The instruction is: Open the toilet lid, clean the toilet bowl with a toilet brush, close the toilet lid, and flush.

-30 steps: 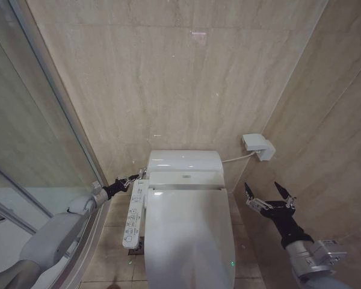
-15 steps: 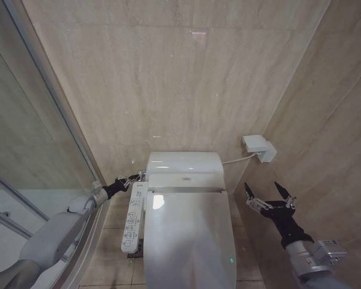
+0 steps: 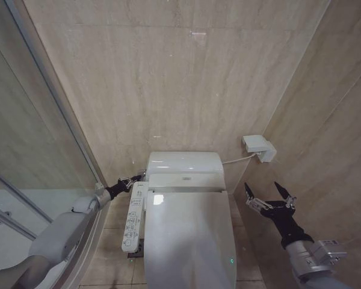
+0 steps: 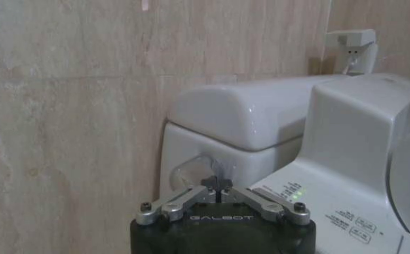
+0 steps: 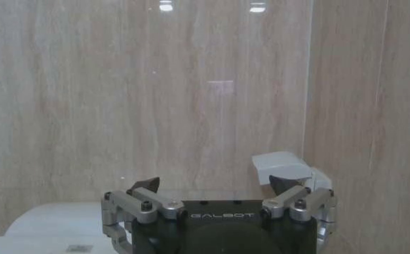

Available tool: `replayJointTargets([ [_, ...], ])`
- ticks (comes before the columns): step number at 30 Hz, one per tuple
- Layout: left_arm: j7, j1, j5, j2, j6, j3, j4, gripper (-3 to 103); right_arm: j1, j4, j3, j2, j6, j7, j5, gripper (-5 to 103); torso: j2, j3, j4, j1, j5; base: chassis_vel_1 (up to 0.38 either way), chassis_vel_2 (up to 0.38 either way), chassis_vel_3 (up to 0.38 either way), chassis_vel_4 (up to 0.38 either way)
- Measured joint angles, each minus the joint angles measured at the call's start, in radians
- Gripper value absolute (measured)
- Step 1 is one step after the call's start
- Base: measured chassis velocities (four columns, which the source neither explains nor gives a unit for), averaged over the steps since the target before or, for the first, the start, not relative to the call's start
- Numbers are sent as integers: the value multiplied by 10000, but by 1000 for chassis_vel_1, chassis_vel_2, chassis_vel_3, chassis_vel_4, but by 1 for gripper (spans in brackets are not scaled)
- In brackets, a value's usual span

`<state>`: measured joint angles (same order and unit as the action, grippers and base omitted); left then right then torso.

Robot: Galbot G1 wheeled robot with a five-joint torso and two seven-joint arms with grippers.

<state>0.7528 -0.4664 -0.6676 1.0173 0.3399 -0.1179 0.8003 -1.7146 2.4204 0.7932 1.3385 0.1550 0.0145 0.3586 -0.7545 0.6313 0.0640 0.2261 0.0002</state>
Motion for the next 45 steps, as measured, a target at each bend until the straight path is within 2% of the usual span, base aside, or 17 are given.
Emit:
replayJointTargets([
  [18,121,25,111,178,157,124,-523,0,0,0,0,0,0,0,0,100,1,2,2,1,-3,0,0,0,0],
  [30,116,-324,278,246,292,619,-712,0,0,0,0,0,0,0,0,100,1,2,-1,1,-2,0,0,0,0],
  [45,168,-129,246,372,335,545,-957,0,0,0,0,0,0,0,0,100,1,1,-1,0,-1,0,0,0,0],
])
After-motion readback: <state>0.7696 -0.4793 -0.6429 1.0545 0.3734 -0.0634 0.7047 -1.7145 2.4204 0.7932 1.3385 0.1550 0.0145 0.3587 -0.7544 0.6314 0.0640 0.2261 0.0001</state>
